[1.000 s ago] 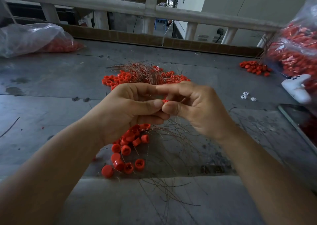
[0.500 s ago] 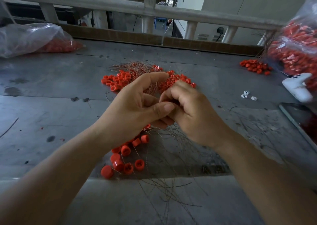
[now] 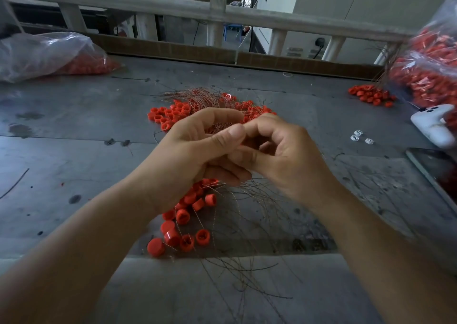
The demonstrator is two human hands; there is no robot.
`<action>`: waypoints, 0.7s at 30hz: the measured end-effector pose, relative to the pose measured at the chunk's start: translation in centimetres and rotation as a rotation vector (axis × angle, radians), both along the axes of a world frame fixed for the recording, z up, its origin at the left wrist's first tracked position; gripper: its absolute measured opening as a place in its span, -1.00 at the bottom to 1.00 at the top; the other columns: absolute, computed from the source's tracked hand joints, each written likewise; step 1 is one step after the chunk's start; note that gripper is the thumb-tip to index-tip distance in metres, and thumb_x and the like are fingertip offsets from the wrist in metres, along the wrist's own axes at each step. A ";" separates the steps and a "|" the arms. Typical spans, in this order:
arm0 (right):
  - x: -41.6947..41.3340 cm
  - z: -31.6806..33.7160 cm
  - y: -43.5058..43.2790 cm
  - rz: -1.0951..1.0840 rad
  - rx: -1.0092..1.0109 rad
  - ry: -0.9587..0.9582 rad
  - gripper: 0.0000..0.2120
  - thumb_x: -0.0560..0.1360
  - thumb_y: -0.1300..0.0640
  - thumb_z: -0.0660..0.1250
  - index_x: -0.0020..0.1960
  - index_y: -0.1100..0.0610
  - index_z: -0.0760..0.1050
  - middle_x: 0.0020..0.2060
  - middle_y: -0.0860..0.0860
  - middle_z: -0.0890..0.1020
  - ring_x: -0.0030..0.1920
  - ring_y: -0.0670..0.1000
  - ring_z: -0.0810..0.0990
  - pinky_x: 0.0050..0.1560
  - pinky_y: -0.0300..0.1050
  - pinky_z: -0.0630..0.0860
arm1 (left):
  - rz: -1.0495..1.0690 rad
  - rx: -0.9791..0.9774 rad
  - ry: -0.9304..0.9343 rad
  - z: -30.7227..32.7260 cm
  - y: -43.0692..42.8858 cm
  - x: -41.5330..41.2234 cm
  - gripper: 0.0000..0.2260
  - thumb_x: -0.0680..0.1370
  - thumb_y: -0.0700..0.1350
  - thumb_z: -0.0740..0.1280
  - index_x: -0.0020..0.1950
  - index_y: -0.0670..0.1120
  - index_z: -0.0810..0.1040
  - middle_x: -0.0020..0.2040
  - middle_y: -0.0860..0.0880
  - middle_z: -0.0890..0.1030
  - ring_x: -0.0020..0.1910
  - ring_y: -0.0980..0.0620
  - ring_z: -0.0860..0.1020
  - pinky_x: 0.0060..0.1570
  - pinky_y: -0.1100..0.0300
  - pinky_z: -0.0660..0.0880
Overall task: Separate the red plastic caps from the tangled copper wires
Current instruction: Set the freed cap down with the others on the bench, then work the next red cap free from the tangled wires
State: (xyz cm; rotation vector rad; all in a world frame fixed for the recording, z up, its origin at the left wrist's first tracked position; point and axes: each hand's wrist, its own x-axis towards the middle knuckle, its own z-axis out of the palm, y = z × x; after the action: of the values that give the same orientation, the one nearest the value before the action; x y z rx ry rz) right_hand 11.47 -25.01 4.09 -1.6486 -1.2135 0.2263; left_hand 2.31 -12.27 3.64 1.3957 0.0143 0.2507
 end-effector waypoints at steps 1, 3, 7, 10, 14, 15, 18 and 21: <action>0.1 0.1 -0.1 0.029 0.008 0.048 -0.79 0.27 -0.06 0.37 -0.11 -0.07 0.51 -0.19 -0.06 0.55 -0.22 -0.17 0.55 -0.22 -0.35 0.48 | -0.005 -0.023 0.002 0.0 0.1 0.0 -0.60 0.33 -0.05 0.38 0.13 -0.12 0.49 -0.27 -0.13 0.65 -0.37 -0.02 0.63 -0.41 0.25 0.54; 0.3 0.3 -0.2 0.114 0.004 0.190 -0.69 0.26 -0.06 0.39 -0.02 -0.03 0.51 -0.18 -0.05 0.62 -0.17 -0.11 0.62 -0.14 -0.28 0.55 | -0.009 -0.085 -0.024 0.2 0.2 0.0 -0.63 0.32 -0.11 0.37 0.11 -0.14 0.50 -0.28 -0.10 0.64 -0.40 0.03 0.61 -0.43 0.27 0.53; 0.5 0.3 -0.4 0.180 -0.055 0.355 -0.68 0.34 -0.07 0.29 0.01 0.07 0.51 -0.25 -0.09 0.66 -0.22 -0.09 0.64 -0.17 -0.27 0.56 | 0.022 -0.209 -0.109 0.7 1.0 -0.1 -0.67 0.32 -0.20 0.43 0.06 -0.14 0.51 -0.29 -0.08 0.65 -0.38 0.07 0.62 -0.38 0.29 0.55; 0.5 0.3 -0.4 0.155 -0.059 0.366 -0.81 0.35 0.05 0.27 -0.08 0.09 0.52 -0.43 -0.08 0.59 -0.40 -0.13 0.55 -0.38 -0.27 0.53 | 0.011 -0.253 -0.118 1.0 1.4 -0.1 -0.69 0.33 -0.22 0.39 0.06 -0.15 0.51 -0.28 -0.10 0.66 -0.37 0.07 0.62 -0.38 0.31 0.55; 0.8 0.7 -0.7 0.099 -0.035 0.302 -0.85 0.34 0.05 0.30 -0.20 0.12 0.53 -0.52 -0.10 0.50 -0.55 -0.17 0.42 -0.57 -0.31 0.38 | 0.024 -0.224 -0.127 1.2 1.8 -0.4 -0.71 0.31 -0.16 0.45 0.01 -0.11 0.57 -0.32 -0.06 0.64 -0.42 0.10 0.58 -0.42 0.32 0.52; 0.9 0.9 -0.8 0.098 -0.025 0.298 -0.84 0.34 0.05 0.31 -0.21 0.14 0.53 -0.54 -0.10 0.48 -0.58 -0.17 0.38 -0.59 -0.32 0.34 | 0.040 -0.211 -0.141 1.3 1.9 -0.5 -0.72 0.28 -0.12 0.49 -0.03 -0.08 0.60 -0.35 -0.03 0.62 -0.45 0.11 0.55 -0.44 0.33 0.49; 1.3 1.3 -1.3 0.096 -0.004 0.334 -0.84 0.33 0.07 0.32 -0.23 0.17 0.51 -0.58 -0.10 0.43 -0.63 -0.18 0.34 -0.62 -0.38 0.24 | 0.129 -0.164 -0.147 1.6 2.3 -0.7 -0.73 0.19 -0.13 0.50 -0.13 -0.05 0.63 -0.40 0.00 0.59 -0.49 0.14 0.49 -0.50 0.35 0.43; 1.7 1.6 -1.7 0.080 -0.049 0.286 -0.83 0.32 0.05 0.32 -0.24 0.16 0.52 -0.59 -0.10 0.44 -0.64 -0.18 0.31 -0.63 -0.37 0.23 | 0.237 -0.048 -0.095 1.8 2.8 -0.8 -0.82 0.22 -0.22 0.45 -0.21 -0.12 0.60 -0.40 -0.03 0.60 -0.53 0.13 0.50 -0.54 0.36 0.43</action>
State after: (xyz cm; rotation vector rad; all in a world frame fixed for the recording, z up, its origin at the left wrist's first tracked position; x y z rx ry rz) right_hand 13.18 -26.68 5.73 -1.5493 -1.0628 0.5276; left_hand 1.52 -9.48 5.40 1.3327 0.1067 0.5105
